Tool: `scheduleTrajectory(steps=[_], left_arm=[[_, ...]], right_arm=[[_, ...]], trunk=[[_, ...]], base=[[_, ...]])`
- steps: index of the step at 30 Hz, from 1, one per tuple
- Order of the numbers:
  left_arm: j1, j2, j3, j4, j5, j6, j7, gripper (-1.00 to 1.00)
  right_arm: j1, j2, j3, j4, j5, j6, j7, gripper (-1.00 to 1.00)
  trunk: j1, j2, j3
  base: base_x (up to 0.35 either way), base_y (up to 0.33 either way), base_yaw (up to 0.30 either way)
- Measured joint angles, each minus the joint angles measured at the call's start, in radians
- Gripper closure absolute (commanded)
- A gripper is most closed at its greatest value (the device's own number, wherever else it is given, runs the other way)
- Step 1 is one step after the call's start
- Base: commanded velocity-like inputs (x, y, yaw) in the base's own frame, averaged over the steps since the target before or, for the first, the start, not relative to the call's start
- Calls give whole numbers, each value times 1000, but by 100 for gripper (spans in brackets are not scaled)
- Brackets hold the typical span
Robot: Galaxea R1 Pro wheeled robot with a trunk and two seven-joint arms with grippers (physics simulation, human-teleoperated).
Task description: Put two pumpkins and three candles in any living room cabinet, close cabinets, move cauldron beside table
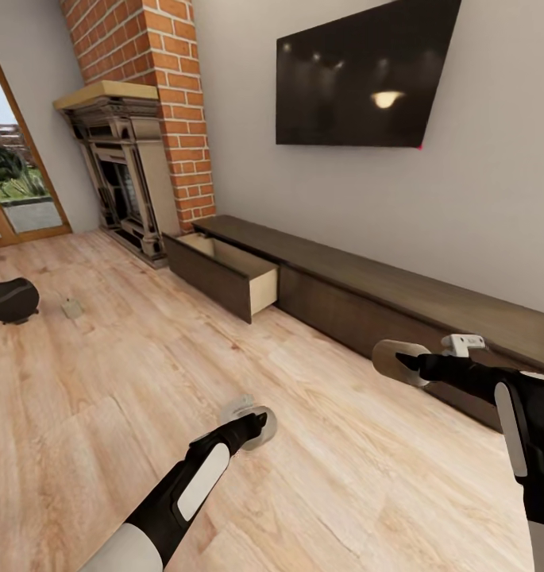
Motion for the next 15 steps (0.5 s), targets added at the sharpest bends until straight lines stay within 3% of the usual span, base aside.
scheduleTrajectory(steps=[15], left_arm=[[0, 1, 6, 0, 2, 1, -2, 100]], right_arm=[[0, 1, 4, 0, 0, 0, 2, 100]], trunk=[[0, 0, 0]], base=[[339, 2, 0]])
